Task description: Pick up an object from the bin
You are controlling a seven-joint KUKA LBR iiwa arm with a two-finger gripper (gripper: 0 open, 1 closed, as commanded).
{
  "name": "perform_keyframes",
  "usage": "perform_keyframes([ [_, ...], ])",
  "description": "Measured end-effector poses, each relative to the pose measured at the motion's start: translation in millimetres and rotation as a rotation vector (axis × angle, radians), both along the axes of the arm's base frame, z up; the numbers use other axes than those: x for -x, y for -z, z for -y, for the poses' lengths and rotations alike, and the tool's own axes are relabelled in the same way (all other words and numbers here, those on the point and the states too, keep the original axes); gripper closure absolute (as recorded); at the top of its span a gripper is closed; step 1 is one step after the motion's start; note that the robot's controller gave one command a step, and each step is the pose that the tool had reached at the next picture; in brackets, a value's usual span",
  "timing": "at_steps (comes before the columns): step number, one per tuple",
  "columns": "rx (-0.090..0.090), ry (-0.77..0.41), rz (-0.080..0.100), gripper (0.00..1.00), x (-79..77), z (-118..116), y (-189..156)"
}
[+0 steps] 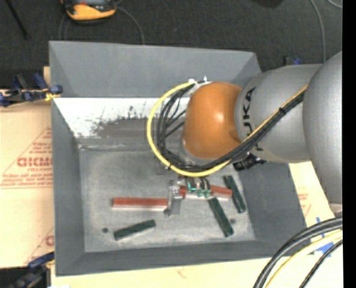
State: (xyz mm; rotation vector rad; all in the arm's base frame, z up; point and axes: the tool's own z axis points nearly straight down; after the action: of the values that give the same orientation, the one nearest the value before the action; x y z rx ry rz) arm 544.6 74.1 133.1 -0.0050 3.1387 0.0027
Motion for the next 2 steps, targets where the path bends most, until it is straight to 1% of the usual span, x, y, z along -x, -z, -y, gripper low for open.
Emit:
perform_keyframes([
  [1, 0.003, -0.059, 0.005, 0.00, 0.6, -29, 25],
  [2, 0.002, -0.232, 0.002, 1.00, -34.9, 21, 62],
])
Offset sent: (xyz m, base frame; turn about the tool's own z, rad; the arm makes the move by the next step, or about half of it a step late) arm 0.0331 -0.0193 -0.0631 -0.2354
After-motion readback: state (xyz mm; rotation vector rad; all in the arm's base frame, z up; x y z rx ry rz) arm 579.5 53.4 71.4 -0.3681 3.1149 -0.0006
